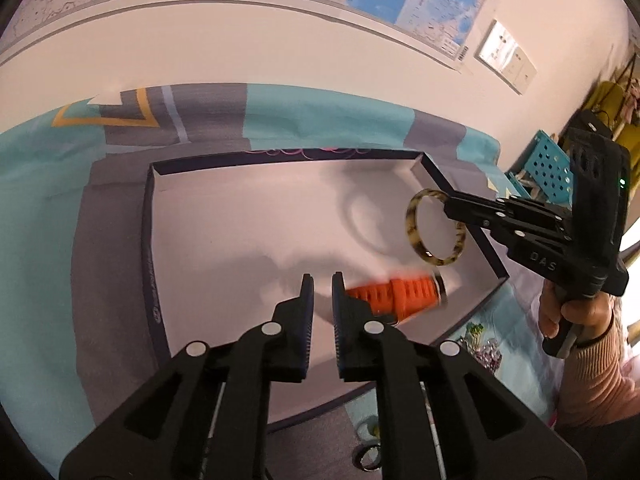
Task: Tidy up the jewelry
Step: 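Release the watch band into the box with the left gripper while the right gripper places the bangle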
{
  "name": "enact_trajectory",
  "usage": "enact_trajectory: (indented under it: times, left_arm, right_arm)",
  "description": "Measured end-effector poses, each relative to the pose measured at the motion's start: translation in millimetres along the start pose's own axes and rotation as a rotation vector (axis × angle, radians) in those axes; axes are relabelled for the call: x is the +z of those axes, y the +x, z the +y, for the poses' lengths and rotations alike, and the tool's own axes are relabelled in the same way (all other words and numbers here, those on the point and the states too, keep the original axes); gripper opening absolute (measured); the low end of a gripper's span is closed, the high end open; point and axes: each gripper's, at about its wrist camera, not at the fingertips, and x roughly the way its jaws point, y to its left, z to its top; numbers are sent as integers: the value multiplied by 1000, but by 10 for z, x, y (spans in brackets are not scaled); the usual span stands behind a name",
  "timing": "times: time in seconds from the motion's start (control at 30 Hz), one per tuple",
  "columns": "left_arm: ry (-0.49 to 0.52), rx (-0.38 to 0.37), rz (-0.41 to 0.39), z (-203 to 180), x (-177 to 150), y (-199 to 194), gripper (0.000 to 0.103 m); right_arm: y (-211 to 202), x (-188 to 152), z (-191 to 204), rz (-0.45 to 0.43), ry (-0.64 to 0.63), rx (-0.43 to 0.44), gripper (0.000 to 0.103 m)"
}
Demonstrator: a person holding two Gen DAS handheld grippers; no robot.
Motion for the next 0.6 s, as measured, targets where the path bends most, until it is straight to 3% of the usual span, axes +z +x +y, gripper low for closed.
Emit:
enact_trajectory:
  times: [0.3, 0.6]
  left_arm:
    - [6, -3, 11, 14, -48, -45, 28]
    - [217, -56, -36, -290, -238, -299, 37]
  right_arm:
    - [9, -131, -37, 17, 25, 13, 7]
    - [-39, -149, -92, 2, 44, 18, 7]
